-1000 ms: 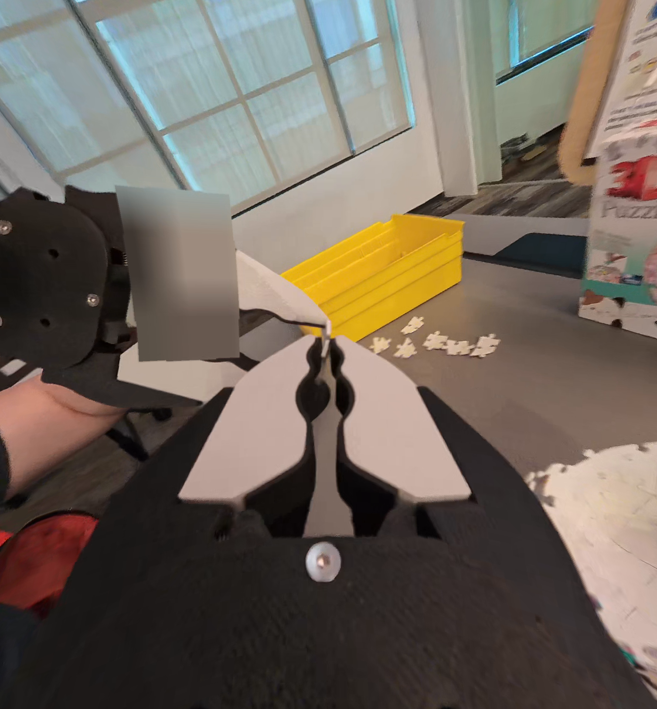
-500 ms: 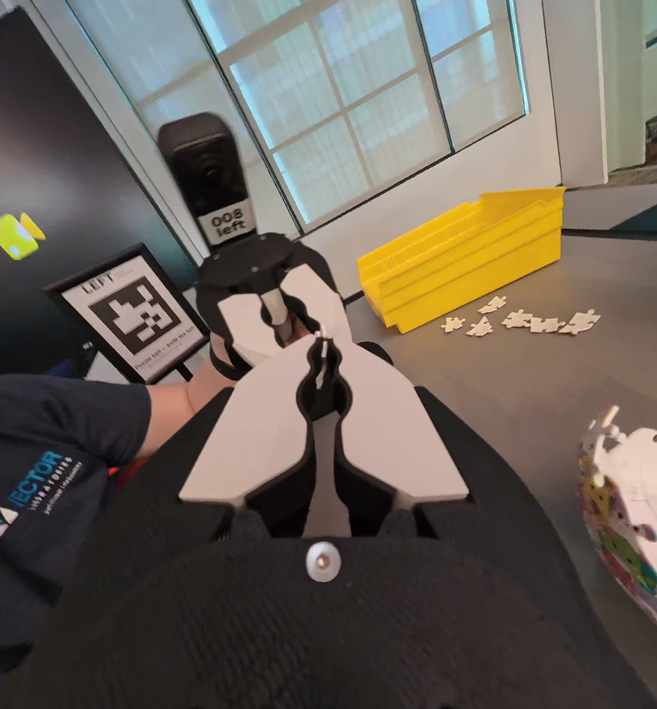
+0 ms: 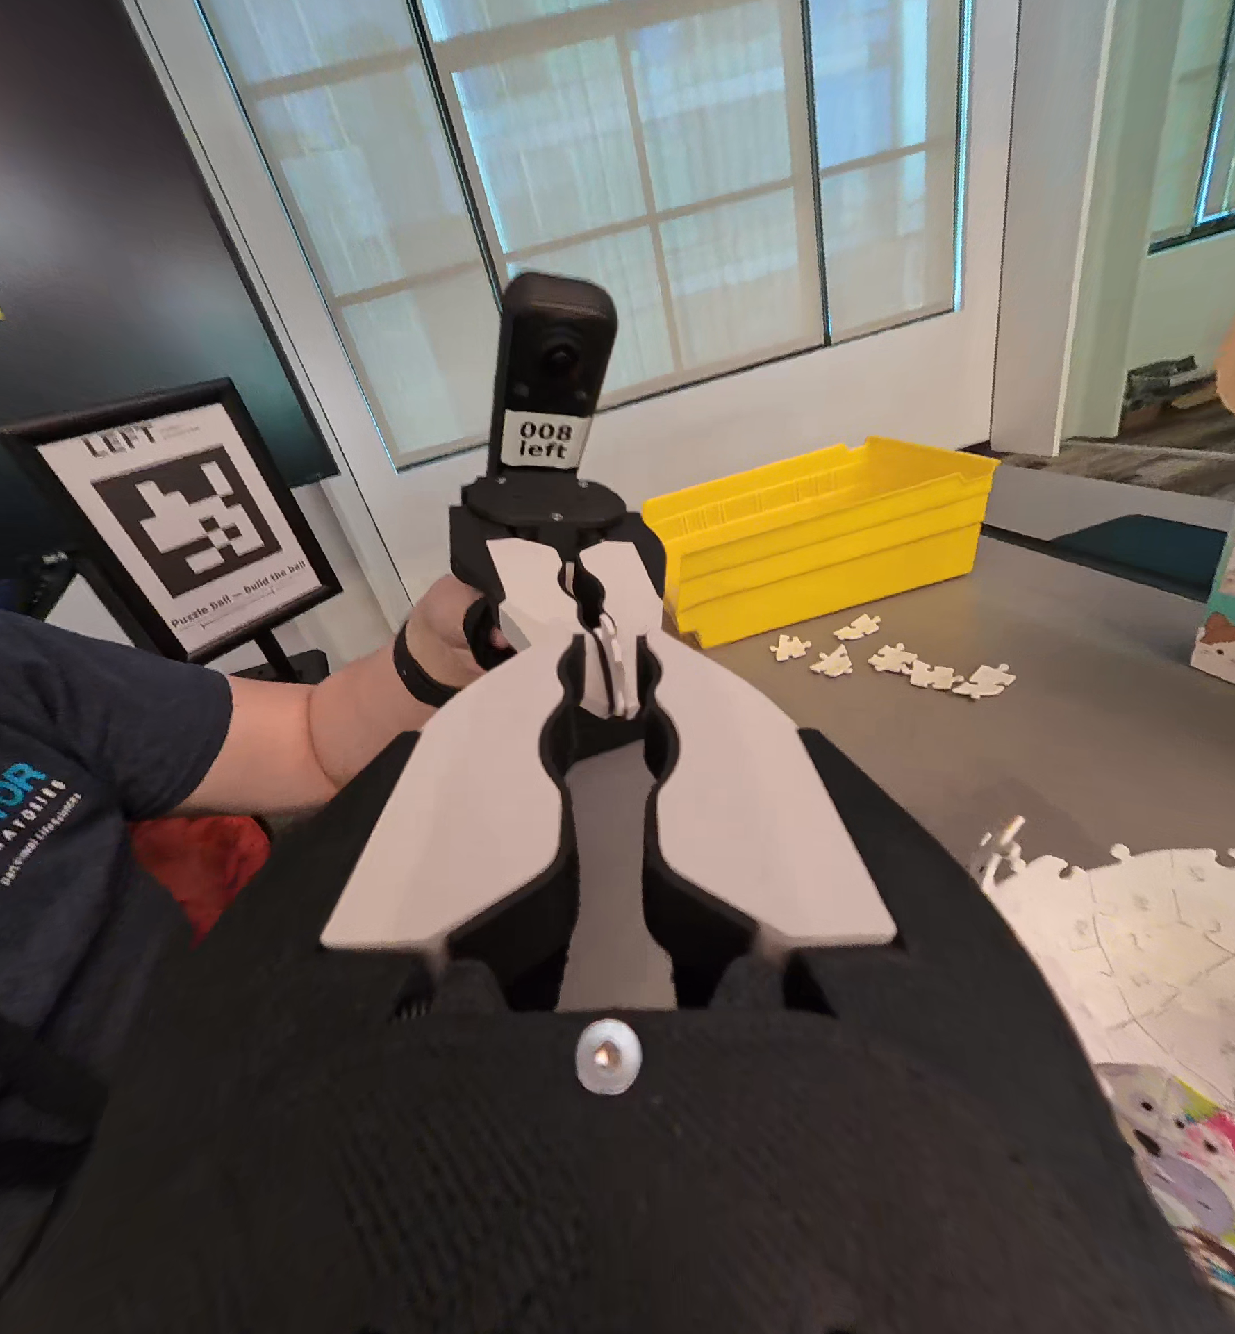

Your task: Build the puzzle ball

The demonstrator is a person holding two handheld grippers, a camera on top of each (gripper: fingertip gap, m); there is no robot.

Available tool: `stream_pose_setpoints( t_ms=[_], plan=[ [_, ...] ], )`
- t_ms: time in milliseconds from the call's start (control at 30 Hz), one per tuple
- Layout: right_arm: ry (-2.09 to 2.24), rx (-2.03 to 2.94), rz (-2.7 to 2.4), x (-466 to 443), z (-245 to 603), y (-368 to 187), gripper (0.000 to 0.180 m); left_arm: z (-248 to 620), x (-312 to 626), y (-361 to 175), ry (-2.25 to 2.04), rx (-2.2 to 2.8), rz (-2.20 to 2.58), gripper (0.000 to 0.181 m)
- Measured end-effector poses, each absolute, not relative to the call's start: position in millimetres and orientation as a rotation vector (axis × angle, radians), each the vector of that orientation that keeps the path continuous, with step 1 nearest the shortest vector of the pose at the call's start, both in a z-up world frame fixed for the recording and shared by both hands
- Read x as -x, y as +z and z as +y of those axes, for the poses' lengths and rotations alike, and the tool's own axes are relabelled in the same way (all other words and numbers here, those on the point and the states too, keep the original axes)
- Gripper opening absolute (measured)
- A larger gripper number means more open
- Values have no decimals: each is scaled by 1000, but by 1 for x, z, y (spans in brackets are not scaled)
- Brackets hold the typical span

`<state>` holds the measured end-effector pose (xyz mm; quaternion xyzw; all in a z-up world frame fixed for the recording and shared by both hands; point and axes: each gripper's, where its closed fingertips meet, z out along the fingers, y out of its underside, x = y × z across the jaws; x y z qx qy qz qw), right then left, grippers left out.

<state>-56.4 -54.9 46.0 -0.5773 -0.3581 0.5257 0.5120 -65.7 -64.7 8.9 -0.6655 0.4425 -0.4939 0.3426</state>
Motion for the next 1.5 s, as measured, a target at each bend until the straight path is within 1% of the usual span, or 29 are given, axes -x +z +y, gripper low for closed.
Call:
stream_pose_setpoints(
  t_ms=[133,167,200,300,367,467,500,567,733,833,1000,1067,1167,1200,1233,1433,1500],
  plan=[
    [1227,1443,-925,67,-53,33,14,-65,63,8,-1314,1726,1161,2],
    [1237,1448,-938,69,-53,31,10,-65,62,8,-1320,1722,1164,2],
    [1241,1449,-946,69,-53,29,3,-65,61,8,-1328,1721,1173,2],
    [1228,1466,-938,64,-48,24,3,-61,60,4,-1316,1722,1190,6],
    [1185,1457,-917,48,-40,30,3,-48,64,4,-1246,1717,1185,24],
    [1075,1460,-804,-5,-15,56,3,-18,74,9,-1062,1702,1200,38],
    [1009,1492,-759,-26,-1,60,3,-5,77,12,-990,1702,1205,41],
    [848,1564,-666,-64,33,59,3,22,77,18,-874,1695,1206,53],
    [762,1692,-626,-92,86,24,3,83,49,28,-781,1632,1219,50],
    [860,1735,-707,-83,96,0,3,114,25,17,-799,1643,1264,50],
    [858,1837,-768,-77,107,-32,3,148,-14,2,-872,1626,1376,50],
    [884,1824,-765,-73,107,-34,3,153,-27,-1,-892,1606,1448,53],
    [903,1789,-692,-73,108,-37,3,151,-45,-7,-975,1575,1547,64],
    [907,1799,-682,-73,108,-41,3,152,-49,-11,-989,1568,1564,70],
    [900,1806,-679,-74,107,-44,3,152,-52,-16,-1006,1560,1582,71],
    [832,1845,-682,-71,112,-57,3,153,-57,-41,-1129,1544,1604,58],
    [815,1843,-668,-69,113,-58,3,153,-55,-49,-1165,1601,1641,59]
  ],
)
